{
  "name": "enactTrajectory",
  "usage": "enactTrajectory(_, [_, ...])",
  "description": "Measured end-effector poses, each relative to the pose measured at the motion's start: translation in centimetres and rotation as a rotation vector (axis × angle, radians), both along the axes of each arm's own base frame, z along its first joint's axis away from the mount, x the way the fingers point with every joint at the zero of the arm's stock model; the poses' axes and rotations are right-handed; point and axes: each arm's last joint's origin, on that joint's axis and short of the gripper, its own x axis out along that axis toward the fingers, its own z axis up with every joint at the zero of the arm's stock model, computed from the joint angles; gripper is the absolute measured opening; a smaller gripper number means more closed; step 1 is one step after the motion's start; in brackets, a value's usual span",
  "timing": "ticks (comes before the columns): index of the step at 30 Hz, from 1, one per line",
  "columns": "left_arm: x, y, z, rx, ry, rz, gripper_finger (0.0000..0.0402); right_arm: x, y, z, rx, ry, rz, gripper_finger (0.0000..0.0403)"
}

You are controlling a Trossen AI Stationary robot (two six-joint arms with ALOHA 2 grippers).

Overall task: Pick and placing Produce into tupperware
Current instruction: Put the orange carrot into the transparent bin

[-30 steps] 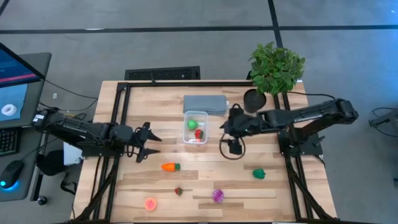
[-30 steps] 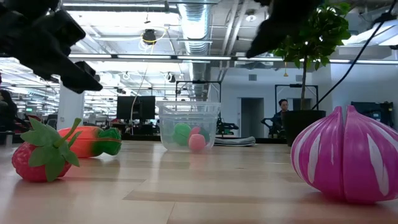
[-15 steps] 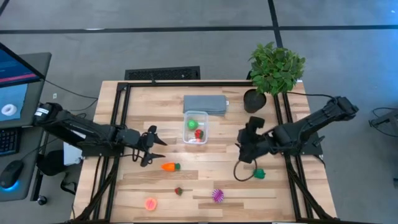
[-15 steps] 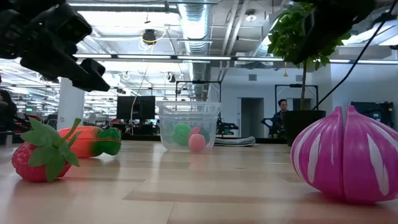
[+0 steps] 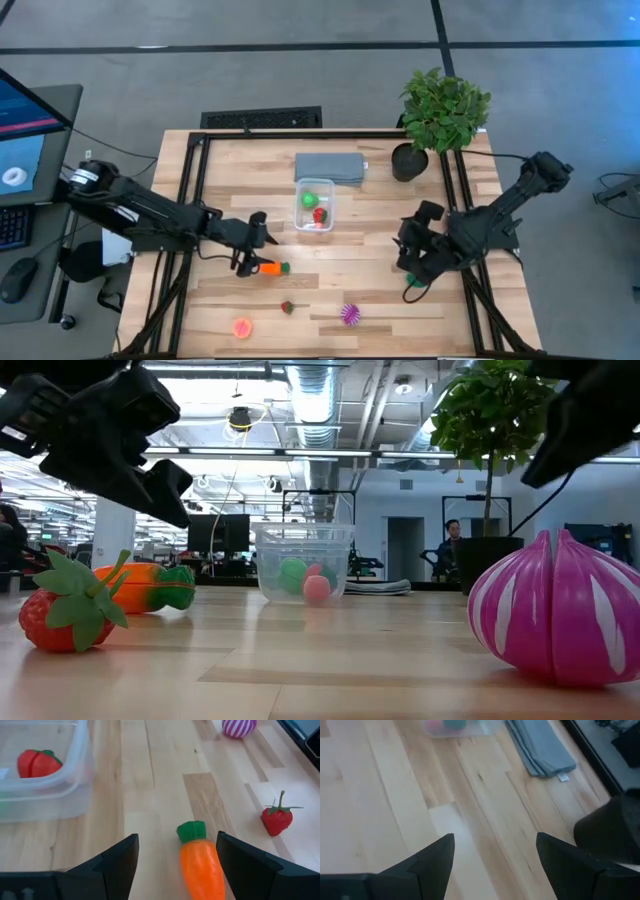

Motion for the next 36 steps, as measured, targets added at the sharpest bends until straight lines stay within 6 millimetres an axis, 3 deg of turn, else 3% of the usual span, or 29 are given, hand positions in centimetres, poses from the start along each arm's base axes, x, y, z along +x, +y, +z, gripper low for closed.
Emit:
enactTrajectory(8, [0.5,-0.5,1.1,0.012,0.085,0.062,0.0254,-1.6,0.6,-1.7,-0.01,-0.067,-0.039,0.0306])
enactTrajectory(16, [0.4,-1.4,1.7,-0.038,0.103,0.099,0.0262,-2.5,1.6,-1.7,-0.048,-0.169,-0.011,0.0306])
enactTrajectory(25, [1.1,-3.1,-0.6,-0.033,0.208,0.141,0.0264,-2.8,2.0,-1.5,-0.088,-0.227,0.013,0.0306])
enactTrajectory(36, [2.5,-3.9,-1.6,-0.002,0.266,0.137,0.0264,-2.8,2.0,-1.5,-0.067,-0.247,-0.007,0.0306])
